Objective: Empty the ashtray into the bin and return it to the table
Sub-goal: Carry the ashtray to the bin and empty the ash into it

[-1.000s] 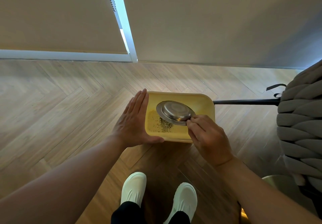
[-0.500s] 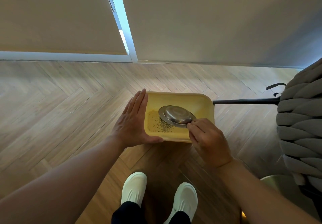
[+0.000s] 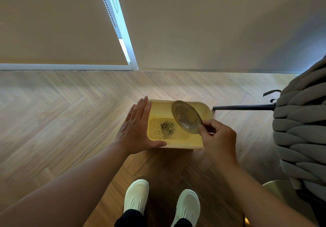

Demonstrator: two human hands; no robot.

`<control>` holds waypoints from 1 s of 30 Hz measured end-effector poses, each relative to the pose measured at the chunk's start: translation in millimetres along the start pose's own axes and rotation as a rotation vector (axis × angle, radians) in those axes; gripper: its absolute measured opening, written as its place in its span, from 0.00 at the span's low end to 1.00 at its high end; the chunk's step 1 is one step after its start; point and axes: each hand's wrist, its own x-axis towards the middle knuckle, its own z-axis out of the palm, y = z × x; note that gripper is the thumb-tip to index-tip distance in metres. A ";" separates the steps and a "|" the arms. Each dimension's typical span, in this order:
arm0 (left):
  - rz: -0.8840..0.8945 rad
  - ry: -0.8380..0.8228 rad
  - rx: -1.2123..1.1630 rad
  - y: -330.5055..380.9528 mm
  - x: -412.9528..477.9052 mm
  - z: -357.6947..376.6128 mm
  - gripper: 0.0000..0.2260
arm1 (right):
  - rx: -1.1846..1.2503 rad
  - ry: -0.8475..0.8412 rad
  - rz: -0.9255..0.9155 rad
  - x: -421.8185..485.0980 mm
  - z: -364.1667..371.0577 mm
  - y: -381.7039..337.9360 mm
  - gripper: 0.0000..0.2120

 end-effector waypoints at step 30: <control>0.088 -0.035 -0.039 18.4 6.0 -16.8 0.53 | 0.613 -0.303 0.725 16.9 -0.6 -9.0 0.06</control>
